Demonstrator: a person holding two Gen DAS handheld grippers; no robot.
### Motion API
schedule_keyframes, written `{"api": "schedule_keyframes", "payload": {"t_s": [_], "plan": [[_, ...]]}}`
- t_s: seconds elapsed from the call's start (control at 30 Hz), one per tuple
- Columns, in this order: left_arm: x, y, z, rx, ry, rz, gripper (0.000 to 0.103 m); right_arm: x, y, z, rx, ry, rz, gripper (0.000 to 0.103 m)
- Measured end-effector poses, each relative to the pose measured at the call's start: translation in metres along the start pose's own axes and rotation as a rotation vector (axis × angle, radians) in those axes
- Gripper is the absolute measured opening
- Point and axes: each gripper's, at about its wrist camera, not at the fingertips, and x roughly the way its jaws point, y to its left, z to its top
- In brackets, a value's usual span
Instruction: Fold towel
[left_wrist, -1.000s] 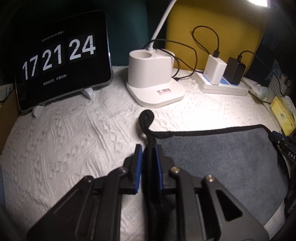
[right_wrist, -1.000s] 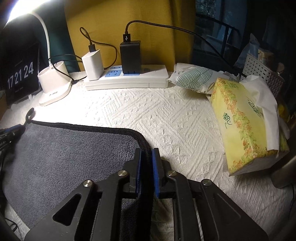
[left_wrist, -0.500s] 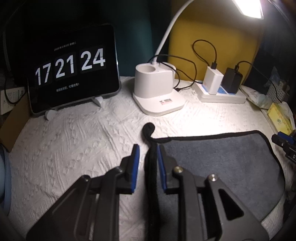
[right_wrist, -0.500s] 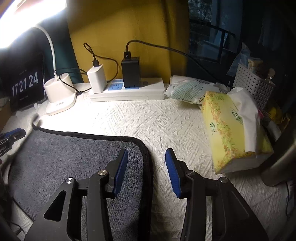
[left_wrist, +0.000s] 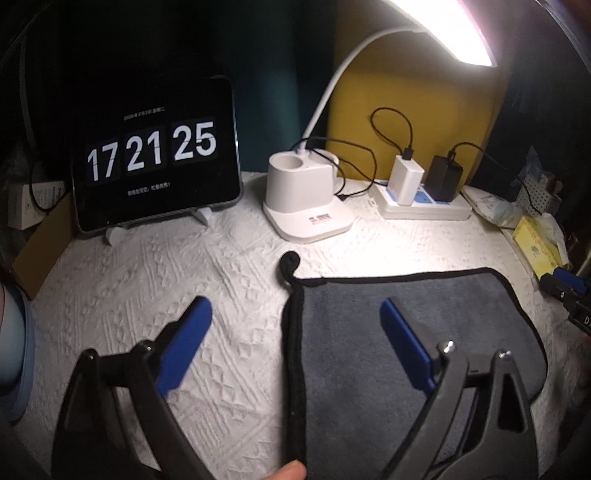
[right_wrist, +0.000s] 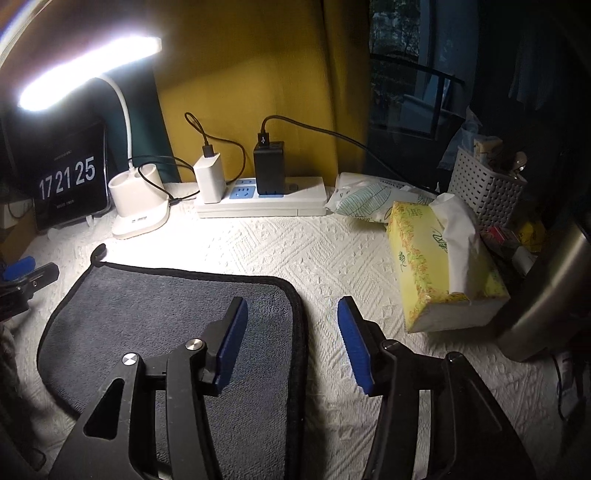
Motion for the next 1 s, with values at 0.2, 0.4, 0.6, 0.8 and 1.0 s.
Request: {"api": "schedule_keyframes", "payload": {"t_s": [0.2, 0.4, 0.6, 0.8, 1.0], "plan": [[-0.024, -0.001, -0.001, -0.001, -0.033, -0.017, 0.093, -0.021, 0.001, -0.003, 0.0, -0.022, -0.005, 0.054], [-0.049, -0.002, -0.007, -0.015, -0.047, -0.032, 0.093, -0.043, 0.005, -0.007, -0.004, -0.044, -0.007, 0.054], [-0.071, -0.004, -0.012, -0.003, -0.096, -0.012, 0.093, -0.064, 0.011, -0.013, -0.01, -0.064, -0.007, 0.055], [-0.092, -0.007, -0.019, 0.024, -0.13, -0.011, 0.093, -0.083, 0.016, -0.018, -0.012, -0.083, -0.009, 0.055], [-0.11, -0.011, -0.029, 0.042, -0.15, -0.032, 0.094, -0.101, 0.023, -0.025, -0.016, -0.096, -0.018, 0.055]]}}
